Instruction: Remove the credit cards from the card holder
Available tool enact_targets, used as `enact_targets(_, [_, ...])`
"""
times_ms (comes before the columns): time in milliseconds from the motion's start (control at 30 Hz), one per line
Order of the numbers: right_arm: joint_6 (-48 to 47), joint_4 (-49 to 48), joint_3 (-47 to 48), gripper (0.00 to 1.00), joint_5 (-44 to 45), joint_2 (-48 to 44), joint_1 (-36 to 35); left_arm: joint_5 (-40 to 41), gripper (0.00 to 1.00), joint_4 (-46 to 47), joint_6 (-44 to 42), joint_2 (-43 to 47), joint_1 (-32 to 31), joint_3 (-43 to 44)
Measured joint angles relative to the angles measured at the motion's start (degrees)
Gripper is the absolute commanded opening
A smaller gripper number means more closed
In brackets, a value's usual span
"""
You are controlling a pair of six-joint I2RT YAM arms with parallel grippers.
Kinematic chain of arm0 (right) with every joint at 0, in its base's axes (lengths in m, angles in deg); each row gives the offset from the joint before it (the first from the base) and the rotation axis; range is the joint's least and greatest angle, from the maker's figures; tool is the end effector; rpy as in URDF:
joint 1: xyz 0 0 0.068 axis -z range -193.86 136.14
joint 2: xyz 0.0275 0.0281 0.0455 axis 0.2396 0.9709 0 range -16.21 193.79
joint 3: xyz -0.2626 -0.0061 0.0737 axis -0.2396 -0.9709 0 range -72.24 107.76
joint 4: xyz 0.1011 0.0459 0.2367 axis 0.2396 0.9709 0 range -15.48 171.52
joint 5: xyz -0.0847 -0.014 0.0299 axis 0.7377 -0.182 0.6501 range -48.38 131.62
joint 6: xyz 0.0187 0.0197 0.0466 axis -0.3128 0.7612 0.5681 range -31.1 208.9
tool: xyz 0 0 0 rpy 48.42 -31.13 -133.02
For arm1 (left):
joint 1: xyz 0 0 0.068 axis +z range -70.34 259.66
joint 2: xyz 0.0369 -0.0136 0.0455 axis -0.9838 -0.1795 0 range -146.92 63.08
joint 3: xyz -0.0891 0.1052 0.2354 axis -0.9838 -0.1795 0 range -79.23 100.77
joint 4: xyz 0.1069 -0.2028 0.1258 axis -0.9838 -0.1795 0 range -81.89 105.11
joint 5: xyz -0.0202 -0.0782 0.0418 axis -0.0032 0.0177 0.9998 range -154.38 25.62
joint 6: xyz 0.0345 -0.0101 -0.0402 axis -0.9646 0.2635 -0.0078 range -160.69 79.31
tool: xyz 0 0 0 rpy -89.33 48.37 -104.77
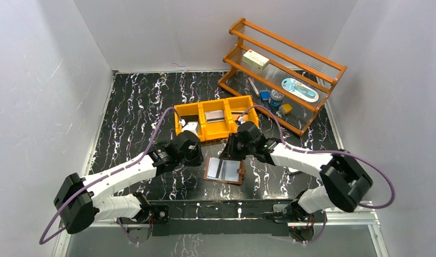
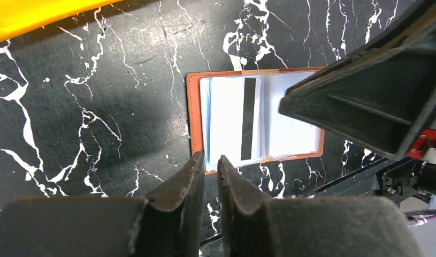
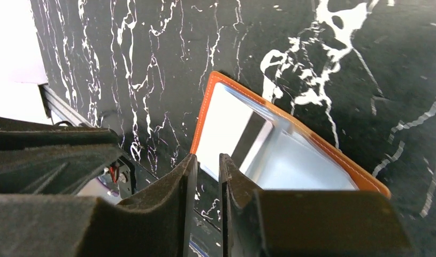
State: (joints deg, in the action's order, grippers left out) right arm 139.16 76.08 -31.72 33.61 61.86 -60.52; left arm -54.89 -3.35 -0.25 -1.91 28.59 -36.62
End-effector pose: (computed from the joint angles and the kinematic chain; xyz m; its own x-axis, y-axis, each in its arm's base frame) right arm 0.1893 0.2077 0.2011 -0.8876 0.1689 -0.4285 -0.1749 0.7371 0.6528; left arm 0.1556 -0.1834 0.2435 -0.7597 -0.0779 -0.6456 0.2575 0.8756 -0.4087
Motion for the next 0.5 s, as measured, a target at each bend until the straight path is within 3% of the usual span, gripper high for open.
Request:
enact_targets(167, [0.13,-3.06,0.98,0.33,-4.28,6.62,-0.22,-0.96,0.33,0.76,0.02,-1.36,0.50,-0.35])
enact_targets(500, [3.69,-4.50,-2.91,0.36,-4.92,8.66,-0.35,-10.99,0.34,8.37,-0.90,-11.04,2.64,-1.03])
